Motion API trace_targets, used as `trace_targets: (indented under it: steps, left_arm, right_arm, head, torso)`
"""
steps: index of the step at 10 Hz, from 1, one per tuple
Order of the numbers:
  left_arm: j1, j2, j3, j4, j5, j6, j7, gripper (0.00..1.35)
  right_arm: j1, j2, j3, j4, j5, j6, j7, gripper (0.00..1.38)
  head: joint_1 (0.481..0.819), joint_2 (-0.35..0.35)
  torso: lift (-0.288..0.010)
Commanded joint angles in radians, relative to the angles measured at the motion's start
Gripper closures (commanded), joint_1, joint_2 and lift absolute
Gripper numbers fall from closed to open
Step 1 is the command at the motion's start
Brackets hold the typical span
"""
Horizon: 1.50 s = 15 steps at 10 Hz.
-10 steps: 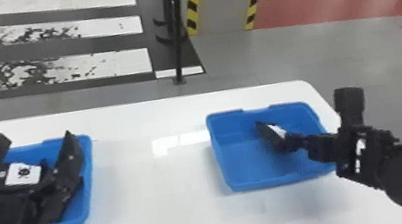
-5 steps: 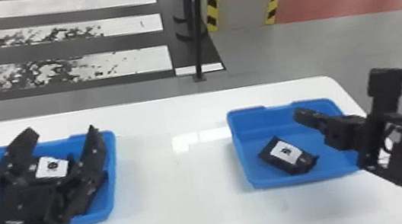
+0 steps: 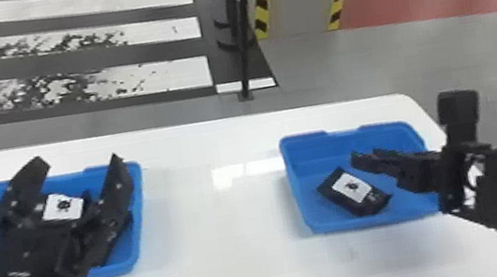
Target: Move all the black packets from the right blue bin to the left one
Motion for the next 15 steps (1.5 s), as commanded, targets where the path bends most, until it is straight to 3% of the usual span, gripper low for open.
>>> trace_targets:
  steps: [1, 3, 5, 7, 15]
  left_arm:
    - [-0.003, 0.0, -0.002, 0.006, 0.0, 0.0, -0.001, 0.12]
    - [-0.005, -0.002, -0.002, 0.011, 0.002, -0.007, 0.0, 0.12]
    - [-0.005, -0.003, -0.002, 0.023, 0.008, -0.015, -0.001, 0.12]
    - [-0.005, -0.003, -0.002, 0.028, 0.012, -0.022, -0.001, 0.12]
    - [-0.008, -0.003, -0.004, 0.033, 0.014, -0.029, -0.001, 0.12]
  right_arm:
    - [-0.065, -0.032, 0.041, 0.035, 0.034, 0.087, 0.047, 0.11]
    - [-0.095, -0.038, 0.055, -0.014, 0.144, 0.22, 0.069, 0.09]
    - [-0.127, -0.048, 0.067, -0.002, 0.178, 0.301, 0.079, 0.09]
    - [-0.183, -0.06, 0.099, 0.089, 0.192, 0.308, 0.115, 0.09]
    - [-0.208, -0.06, 0.159, 0.165, 0.206, 0.333, 0.115, 0.09]
  head:
    - [0.695, -0.129]
    - [0.695, -0.119]
    - [0.695, -0.134]
    - [0.695, -0.143]
    - [0.695, -0.138]
  torso:
    - [-0.14]
    - [-0.14]
    - [-0.14]
    - [-0.14]
    - [-0.14]
